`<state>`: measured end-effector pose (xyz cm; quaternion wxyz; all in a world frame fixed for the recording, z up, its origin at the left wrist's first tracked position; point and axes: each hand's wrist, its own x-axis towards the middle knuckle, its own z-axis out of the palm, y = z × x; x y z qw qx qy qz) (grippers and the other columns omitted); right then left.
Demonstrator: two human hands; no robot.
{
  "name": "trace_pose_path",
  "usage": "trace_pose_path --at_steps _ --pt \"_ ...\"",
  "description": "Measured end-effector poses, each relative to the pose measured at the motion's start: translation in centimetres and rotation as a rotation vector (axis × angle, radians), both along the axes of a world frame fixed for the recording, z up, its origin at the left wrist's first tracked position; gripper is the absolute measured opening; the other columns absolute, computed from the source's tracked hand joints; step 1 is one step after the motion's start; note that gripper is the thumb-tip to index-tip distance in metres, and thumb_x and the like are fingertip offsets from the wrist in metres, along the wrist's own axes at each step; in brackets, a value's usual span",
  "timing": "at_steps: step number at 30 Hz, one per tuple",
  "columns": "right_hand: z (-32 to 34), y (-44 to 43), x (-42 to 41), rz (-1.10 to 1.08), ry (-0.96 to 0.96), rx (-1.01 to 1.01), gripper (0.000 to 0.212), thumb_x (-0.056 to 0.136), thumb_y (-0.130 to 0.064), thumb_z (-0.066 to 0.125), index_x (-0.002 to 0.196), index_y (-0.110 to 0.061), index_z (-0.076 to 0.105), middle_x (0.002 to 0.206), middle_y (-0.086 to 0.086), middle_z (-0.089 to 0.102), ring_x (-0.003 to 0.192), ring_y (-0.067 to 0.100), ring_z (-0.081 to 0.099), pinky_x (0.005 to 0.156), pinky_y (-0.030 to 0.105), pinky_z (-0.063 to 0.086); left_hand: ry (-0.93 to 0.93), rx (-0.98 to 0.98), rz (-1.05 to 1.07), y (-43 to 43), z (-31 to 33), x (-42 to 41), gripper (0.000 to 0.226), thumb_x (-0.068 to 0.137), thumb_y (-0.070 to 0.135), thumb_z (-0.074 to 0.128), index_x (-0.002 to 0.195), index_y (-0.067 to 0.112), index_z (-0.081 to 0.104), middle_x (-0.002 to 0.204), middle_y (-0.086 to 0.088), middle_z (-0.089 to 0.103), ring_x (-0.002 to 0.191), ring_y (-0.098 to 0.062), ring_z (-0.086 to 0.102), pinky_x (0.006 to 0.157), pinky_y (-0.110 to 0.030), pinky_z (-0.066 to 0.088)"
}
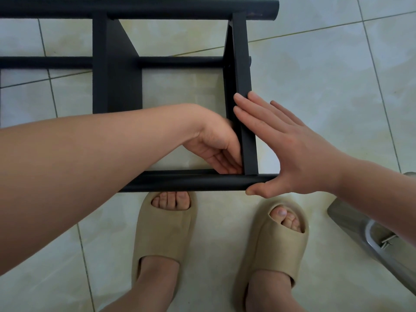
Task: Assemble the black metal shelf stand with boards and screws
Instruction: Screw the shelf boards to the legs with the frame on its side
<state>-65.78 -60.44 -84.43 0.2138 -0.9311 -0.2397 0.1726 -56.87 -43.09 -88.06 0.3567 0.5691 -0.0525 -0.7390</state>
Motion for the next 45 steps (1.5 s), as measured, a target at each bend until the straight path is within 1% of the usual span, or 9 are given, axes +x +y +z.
trace_pose_path --at_steps 8,13,17,21,28,32,37,41,45 --pt "-0.11 0.05 -0.10 -0.001 0.005 0.016 0.122 0.067 -0.074 0.064 0.161 -0.013 0.015 0.170 -0.002 0.003 0.156 0.016 -0.002 0.125 0.054 0.014 0.041 -0.010 0.053 0.05 -0.12 -0.18 0.015 0.091 -0.007 0.059 0.097 0.001 0.070 0.092 -0.013 0.074 0.078 -0.020 0.073 0.076 -0.029 0.061" --pt "-0.11 0.10 -0.15 0.000 0.004 0.008 0.123 0.068 -0.074 0.063 0.162 -0.013 0.014 0.170 -0.003 0.002 0.156 0.015 -0.003 0.126 0.051 0.012 0.064 -0.025 0.090 0.22 -0.18 -0.30 0.017 0.091 -0.009 0.057 0.096 0.001 0.070 0.092 -0.014 0.074 0.081 -0.021 0.074 0.079 -0.029 0.061" --pt "-0.06 0.13 -0.17 0.001 0.013 0.003 0.123 0.067 -0.075 0.063 0.162 -0.013 0.014 0.170 -0.003 0.001 0.156 0.014 -0.005 0.126 0.049 0.009 0.088 -0.011 0.079 0.27 -0.11 -0.35 0.015 0.092 -0.004 0.058 0.096 0.003 0.071 0.094 -0.013 0.075 0.082 -0.020 0.074 0.076 -0.028 0.061" --pt "-0.02 0.09 -0.14 -0.002 0.014 0.005 0.123 0.067 -0.074 0.063 0.162 -0.013 0.013 0.170 -0.004 0.001 0.156 0.013 -0.005 0.126 0.048 0.008 0.038 0.009 0.052 -0.08 -0.13 -0.25 0.013 0.091 -0.003 0.060 0.095 0.003 0.070 0.090 -0.012 0.074 0.079 -0.019 0.073 0.080 -0.029 0.061" --pt "-0.17 0.02 -0.08 0.007 0.007 0.009 0.123 0.068 -0.075 0.063 0.162 -0.013 0.014 0.170 -0.002 0.001 0.156 0.014 -0.004 0.126 0.051 0.011 0.052 -0.009 0.079 -0.06 -0.09 -0.19 0.017 0.091 -0.010 0.057 0.095 0.001 0.070 0.092 -0.015 0.073 0.081 -0.022 0.073 0.081 -0.031 0.061" --pt "-0.19 0.02 -0.08 0.005 0.009 0.010 0.123 0.067 -0.075 0.063 0.162 -0.013 0.013 0.170 -0.003 0.001 0.156 0.014 -0.005 0.126 0.050 0.010 0.060 -0.026 0.110 0.09 -0.04 -0.41 0.020 0.091 -0.012 0.054 0.095 0.000 0.069 0.089 -0.013 0.074 0.079 -0.021 0.073 0.074 -0.028 0.061" --pt "-0.15 0.07 -0.10 0.003 0.016 0.015 0.123 0.068 -0.075 0.064 0.162 -0.013 0.013 0.170 -0.003 0.001 0.156 0.014 -0.005 0.126 0.051 0.010 0.095 -0.003 0.055 0.37 0.21 -0.14 0.017 0.094 -0.004 0.056 0.102 0.002 0.070 0.102 -0.015 0.073 0.086 -0.021 0.073 0.079 -0.028 0.060" --pt "-0.20 0.10 -0.10 0.005 0.016 0.016 0.123 0.068 -0.075 0.064 0.162 -0.013 0.013 0.170 -0.002 0.001 0.156 0.015 -0.004 0.126 0.052 0.010 0.059 -0.006 0.067 0.13 0.16 -0.25 0.019 0.093 -0.009 0.055 0.095 0.002 0.070 0.091 -0.012 0.074 0.079 -0.019 0.074 0.074 -0.027 0.061" --pt "-0.26 0.03 -0.10 0.006 0.011 0.014 0.123 0.068 -0.074 0.064 0.162 -0.013 0.013 0.170 -0.002 0.001 0.156 0.015 -0.004 0.126 0.051 0.010 0.046 -0.029 0.091 0.18 0.17 -0.51 0.022 0.092 -0.012 0.054 0.092 0.002 0.070 0.087 -0.011 0.074 0.075 -0.018 0.073 0.070 -0.026 0.060"
